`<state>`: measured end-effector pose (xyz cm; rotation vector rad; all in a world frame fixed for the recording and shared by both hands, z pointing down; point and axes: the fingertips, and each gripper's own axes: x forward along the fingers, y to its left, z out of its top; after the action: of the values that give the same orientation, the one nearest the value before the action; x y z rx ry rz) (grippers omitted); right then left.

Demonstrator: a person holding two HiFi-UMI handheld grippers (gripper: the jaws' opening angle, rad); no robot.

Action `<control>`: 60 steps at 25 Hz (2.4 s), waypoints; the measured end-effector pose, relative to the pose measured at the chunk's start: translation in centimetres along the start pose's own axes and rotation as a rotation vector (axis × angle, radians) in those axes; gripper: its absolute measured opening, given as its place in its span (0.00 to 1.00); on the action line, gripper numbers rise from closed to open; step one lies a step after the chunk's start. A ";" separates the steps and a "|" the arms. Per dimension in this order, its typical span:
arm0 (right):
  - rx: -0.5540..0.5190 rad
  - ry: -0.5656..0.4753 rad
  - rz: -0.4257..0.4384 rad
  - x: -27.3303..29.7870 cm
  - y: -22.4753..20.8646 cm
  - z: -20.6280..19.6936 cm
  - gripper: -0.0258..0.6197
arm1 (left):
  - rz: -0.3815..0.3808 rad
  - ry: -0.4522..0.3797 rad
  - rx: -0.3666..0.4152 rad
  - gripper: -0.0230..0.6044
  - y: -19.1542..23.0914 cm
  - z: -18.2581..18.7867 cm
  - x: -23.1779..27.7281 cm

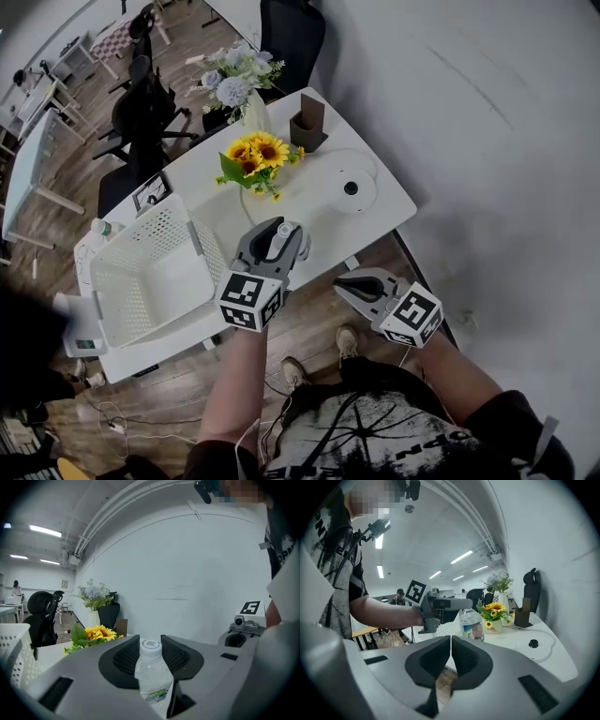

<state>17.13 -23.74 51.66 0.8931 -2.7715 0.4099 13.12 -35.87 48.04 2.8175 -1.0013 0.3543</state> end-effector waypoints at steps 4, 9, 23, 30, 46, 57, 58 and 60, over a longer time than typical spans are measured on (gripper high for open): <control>0.008 0.015 0.001 -0.2 -0.4 -0.8 0.08 | 0.021 0.003 0.002 0.27 0.3 -0.8 0.6; 0.011 0.037 -0.005 -0.4 -0.6 -1.7 0.08 | 0.025 0.005 0.006 0.27 0.3 -1.7 1.0; 0.016 0.031 -0.015 -0.3 -0.5 -1.6 0.08 | 0.028 -0.029 0.050 0.28 0.0 -1.9 1.0; 0.010 0.015 -0.042 -0.6 -0.2 -1.0 0.08 | 0.012 0.027 0.084 0.32 -0.6 -2.1 0.8; -0.075 -0.061 -0.090 -0.2 4.2 3.9 0.08 | -0.040 -0.072 -0.005 0.26 -3.8 0.3 -8.6; -0.098 -0.098 -0.116 0.7 6.5 6.2 0.08 | -0.092 -0.074 -0.018 0.05 -5.2 -0.2 -13.5; -0.101 -0.099 -0.117 0.8 6.7 6.4 0.08 | -0.092 -0.077 -0.026 0.05 -5.2 -0.2 -13.8; -0.101 -0.103 -0.121 0.8 7.1 6.7 0.08 | -0.096 -0.078 -0.032 0.05 -5.4 -0.1 -14.3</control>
<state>11.58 -20.82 44.15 1.0778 -2.7819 0.2084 5.78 -23.01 44.14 2.8573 -0.8740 0.2177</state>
